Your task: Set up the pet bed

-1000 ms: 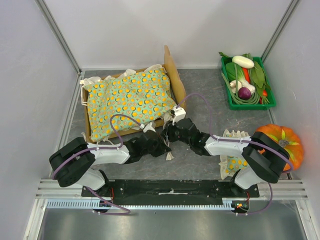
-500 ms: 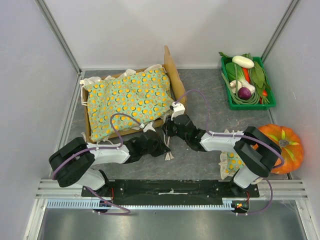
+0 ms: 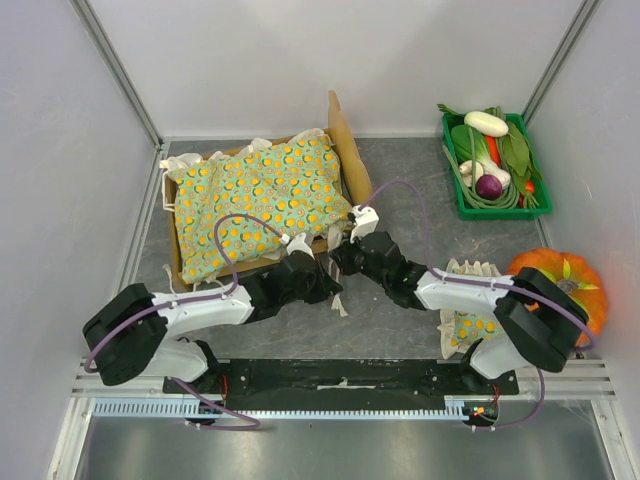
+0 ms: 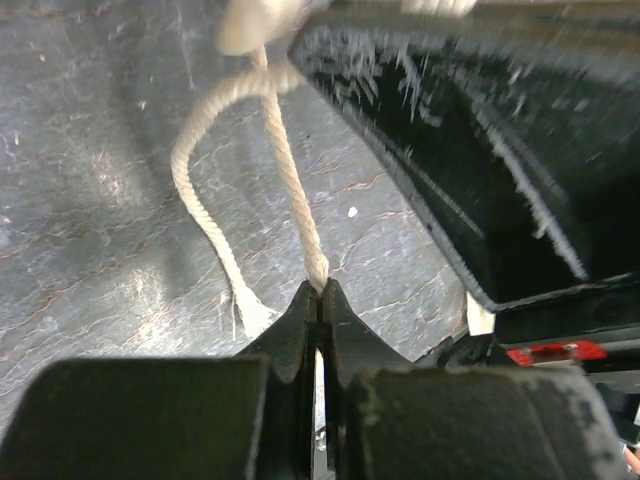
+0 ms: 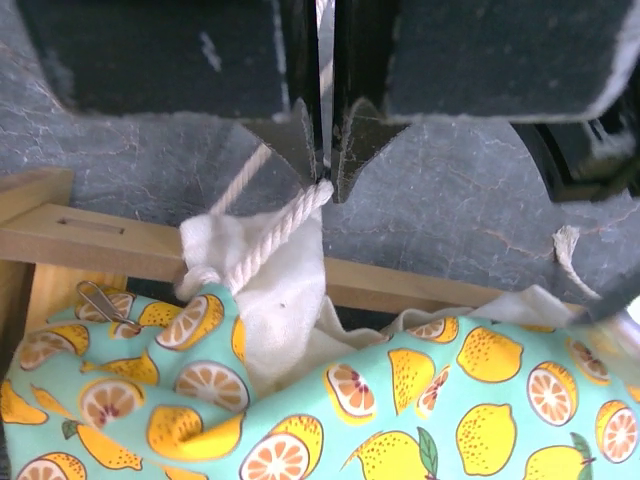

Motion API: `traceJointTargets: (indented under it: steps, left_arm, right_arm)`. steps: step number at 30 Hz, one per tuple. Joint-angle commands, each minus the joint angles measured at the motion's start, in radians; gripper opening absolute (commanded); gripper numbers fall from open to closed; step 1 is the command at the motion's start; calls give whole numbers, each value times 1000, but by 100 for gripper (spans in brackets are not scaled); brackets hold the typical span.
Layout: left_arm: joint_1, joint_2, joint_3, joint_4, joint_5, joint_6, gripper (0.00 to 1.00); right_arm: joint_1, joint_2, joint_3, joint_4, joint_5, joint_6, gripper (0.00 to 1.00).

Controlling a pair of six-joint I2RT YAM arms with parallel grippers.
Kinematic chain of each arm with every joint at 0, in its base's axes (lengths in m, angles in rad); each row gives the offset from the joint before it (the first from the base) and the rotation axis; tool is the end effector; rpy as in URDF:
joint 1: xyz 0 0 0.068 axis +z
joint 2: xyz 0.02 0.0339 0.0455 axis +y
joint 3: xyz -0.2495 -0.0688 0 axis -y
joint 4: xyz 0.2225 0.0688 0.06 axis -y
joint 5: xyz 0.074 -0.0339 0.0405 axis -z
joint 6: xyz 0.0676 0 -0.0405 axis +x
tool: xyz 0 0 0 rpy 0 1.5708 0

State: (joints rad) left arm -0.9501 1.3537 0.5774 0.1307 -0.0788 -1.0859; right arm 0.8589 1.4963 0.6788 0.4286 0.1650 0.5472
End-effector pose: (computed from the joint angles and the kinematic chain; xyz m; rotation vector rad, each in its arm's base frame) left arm 0.1672 -0.2247 0.1590 -0.2114 2.4082 -0.9758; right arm 0.2224 0.2408 0.1877 -0.2038 2.0229 0.7525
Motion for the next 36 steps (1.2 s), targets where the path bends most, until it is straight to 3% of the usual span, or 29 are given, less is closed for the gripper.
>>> traceJointTargets:
  steps: [1,18,26,36]
  left_arm:
    - [4,-68,70,-74,-93,96,2]
    - [96,-84,104,-45,-55,141,2]
    - [146,17,206,-22,65,182,2]
    - [178,169,253,65,131,66,2]
  right_arm:
    - [-6,-93,-53,-36,-21,-21,4]
    - [-24,-222,-162,-120,-8,-32,4]
    - [-34,-222,-150,-120,-24,-53,4]
    - [-34,-248,-173,-79,-84,-53,4]
